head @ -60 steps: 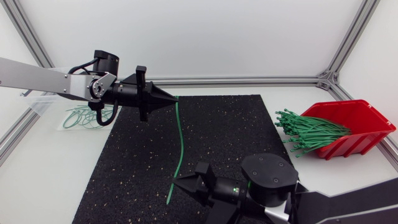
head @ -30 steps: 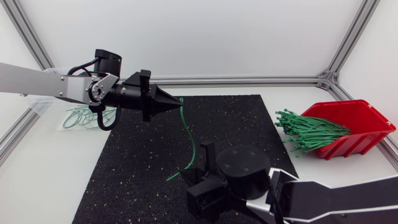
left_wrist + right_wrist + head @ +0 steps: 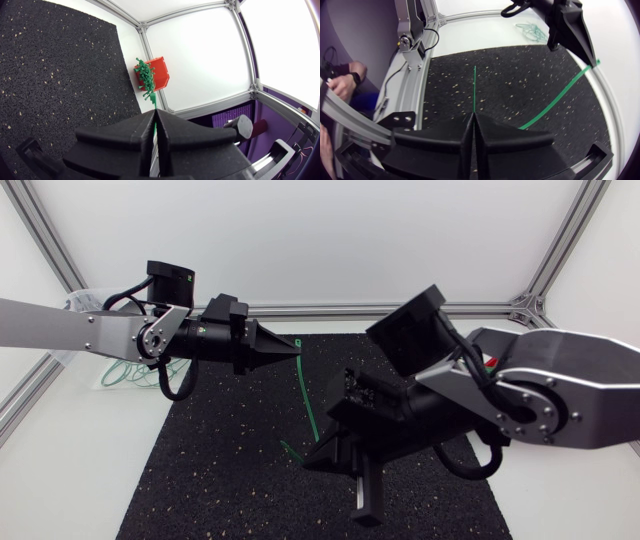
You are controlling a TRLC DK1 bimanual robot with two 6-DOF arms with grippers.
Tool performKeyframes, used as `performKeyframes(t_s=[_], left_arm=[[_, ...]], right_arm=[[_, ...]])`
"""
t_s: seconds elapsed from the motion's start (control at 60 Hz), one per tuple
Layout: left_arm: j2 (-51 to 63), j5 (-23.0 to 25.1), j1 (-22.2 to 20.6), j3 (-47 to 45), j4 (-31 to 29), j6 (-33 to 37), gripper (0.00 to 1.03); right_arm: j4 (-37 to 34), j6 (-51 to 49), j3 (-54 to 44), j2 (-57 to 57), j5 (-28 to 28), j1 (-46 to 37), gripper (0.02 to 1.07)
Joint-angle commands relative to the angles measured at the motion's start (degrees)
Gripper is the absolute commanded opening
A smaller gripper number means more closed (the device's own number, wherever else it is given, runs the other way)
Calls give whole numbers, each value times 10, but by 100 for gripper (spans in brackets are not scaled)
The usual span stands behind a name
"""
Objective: Take a green cable tie from the red box, thread the tail through the head to close it, then place it in the transparent bin on the left.
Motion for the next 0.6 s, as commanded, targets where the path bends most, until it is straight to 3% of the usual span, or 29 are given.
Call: performKeyframes(t_s=[0.0,0.317,0.583], left_arm=[[-29,-6,-9,-25,13,8,4],[-100,-26,-38,-66,29,7,4],[-114,-30,-41,-83,44,7,4]], right_arm=[[-82,32,55,12,-52,-26,8],[-250,54,174,-43,-209,-78,8],[-347,101,254,-24,-245,-118,8]])
